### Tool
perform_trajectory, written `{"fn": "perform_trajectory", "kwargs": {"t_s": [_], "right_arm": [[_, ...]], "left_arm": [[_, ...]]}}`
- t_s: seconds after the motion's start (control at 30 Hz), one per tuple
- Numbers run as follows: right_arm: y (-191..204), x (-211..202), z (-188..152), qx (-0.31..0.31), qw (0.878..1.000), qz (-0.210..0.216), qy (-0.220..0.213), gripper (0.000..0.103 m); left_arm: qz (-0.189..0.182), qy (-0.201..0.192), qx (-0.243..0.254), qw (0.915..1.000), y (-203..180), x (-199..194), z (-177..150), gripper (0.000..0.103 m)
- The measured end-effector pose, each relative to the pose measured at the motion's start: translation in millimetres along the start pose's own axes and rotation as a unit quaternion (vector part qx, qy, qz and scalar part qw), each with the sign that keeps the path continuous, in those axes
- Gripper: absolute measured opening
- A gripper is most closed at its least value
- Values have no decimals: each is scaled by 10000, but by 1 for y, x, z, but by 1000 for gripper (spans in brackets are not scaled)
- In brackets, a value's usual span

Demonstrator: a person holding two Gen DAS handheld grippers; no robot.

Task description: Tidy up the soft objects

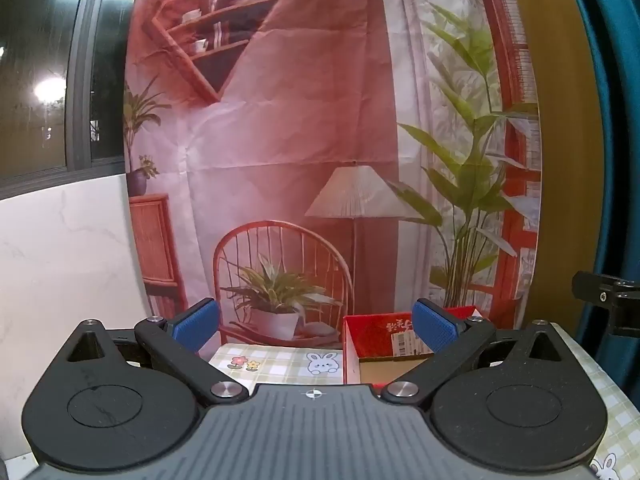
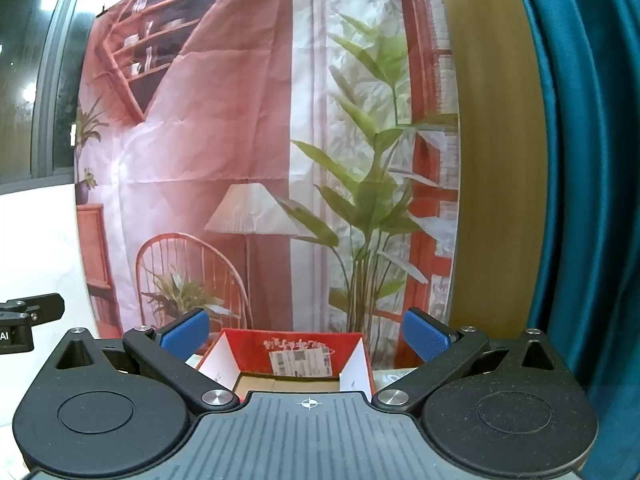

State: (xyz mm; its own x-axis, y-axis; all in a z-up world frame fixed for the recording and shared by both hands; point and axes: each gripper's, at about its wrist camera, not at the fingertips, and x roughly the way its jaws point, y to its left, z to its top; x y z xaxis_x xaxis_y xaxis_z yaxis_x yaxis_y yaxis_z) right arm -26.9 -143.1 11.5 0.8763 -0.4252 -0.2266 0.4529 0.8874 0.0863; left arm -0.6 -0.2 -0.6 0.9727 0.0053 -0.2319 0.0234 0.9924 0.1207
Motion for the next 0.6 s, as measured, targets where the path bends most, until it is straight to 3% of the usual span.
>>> {"fn": "perform_trajectory", "kwargs": {"t_s": [0.6], "right_arm": [[2, -4, 2, -24, 10000, 4, -46, 103]], "left_arm": [[-163, 286, -301, 9990, 5, 6, 3, 103]]}}
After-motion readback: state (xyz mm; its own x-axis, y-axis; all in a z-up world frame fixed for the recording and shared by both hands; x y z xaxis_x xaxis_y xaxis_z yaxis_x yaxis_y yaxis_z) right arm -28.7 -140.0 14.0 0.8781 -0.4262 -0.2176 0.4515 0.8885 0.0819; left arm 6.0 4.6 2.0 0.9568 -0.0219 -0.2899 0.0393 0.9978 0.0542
